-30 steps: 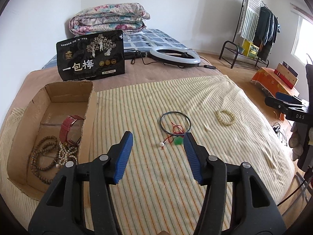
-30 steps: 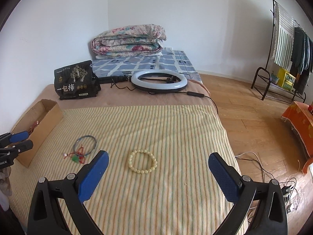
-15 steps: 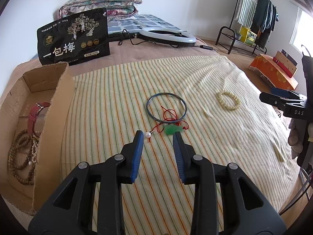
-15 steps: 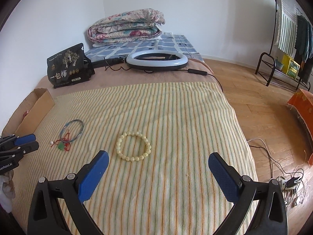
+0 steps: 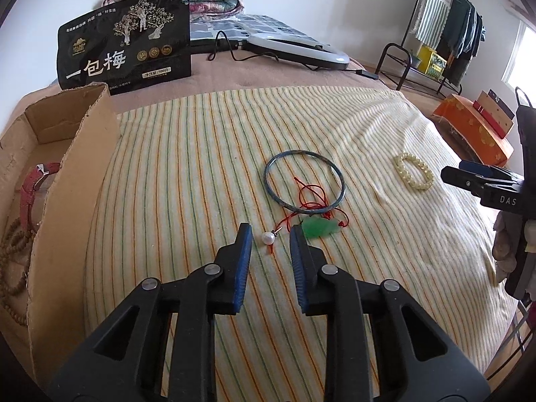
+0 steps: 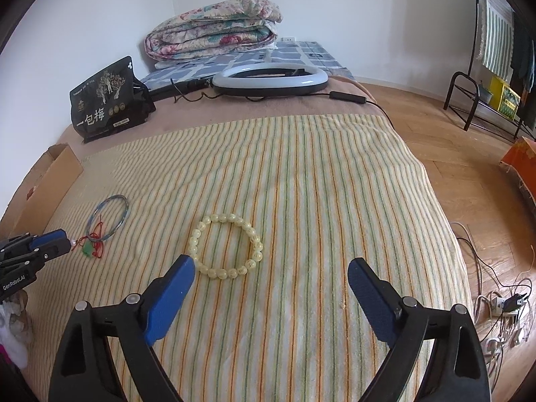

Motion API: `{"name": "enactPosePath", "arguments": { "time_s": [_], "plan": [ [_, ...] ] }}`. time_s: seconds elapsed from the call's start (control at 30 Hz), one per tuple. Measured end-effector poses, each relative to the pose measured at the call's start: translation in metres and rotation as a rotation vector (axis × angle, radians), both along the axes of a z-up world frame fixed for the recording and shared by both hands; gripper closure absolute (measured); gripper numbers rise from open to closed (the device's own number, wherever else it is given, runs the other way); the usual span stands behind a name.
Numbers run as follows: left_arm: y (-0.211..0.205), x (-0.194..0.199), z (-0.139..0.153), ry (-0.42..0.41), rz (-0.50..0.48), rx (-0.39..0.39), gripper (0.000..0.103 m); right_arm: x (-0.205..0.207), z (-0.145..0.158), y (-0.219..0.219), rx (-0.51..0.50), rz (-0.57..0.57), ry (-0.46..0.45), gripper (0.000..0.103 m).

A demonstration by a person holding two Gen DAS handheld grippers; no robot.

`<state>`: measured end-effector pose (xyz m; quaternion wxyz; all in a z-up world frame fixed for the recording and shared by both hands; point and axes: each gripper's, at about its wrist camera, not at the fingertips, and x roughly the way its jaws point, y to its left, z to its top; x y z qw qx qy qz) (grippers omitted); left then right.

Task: Organize jewelry
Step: 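Grasp the loose pearl with left gripper while right gripper grasps the pale bead bracelet, then carry the pearl and pale bead bracelet into the box and open both grippers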

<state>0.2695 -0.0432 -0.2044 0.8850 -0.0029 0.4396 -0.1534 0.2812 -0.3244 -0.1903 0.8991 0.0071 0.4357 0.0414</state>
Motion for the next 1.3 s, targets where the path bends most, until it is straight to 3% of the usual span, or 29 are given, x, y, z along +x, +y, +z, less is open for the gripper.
{"name": "enactPosePath", "arguments": {
  "time_s": [0.1,0.6,0.97,1.13,1.3],
  "plan": [
    [0.0,0.003,-0.005,0.013,-0.004,0.002,0.091,0.009,-0.005,0.0,-0.003,-0.013,0.018,0.022],
    [-0.007,0.004,-0.013,0.008,-0.018,0.032,0.094,0.026,-0.023,0.014,-0.044,0.01,0.06,0.034],
    [-0.003,0.005,-0.013,0.009,0.002,0.031,0.096,0.022,-0.023,0.009,0.016,0.043,0.072,0.082],
    [0.001,0.003,-0.013,0.011,0.017,0.028,0.096,0.018,-0.023,0.004,0.041,0.033,0.077,0.096],
    [0.006,0.0,-0.012,0.012,0.031,0.02,0.096,0.013,-0.021,0.003,0.052,0.029,0.074,0.098]
  ]
}}
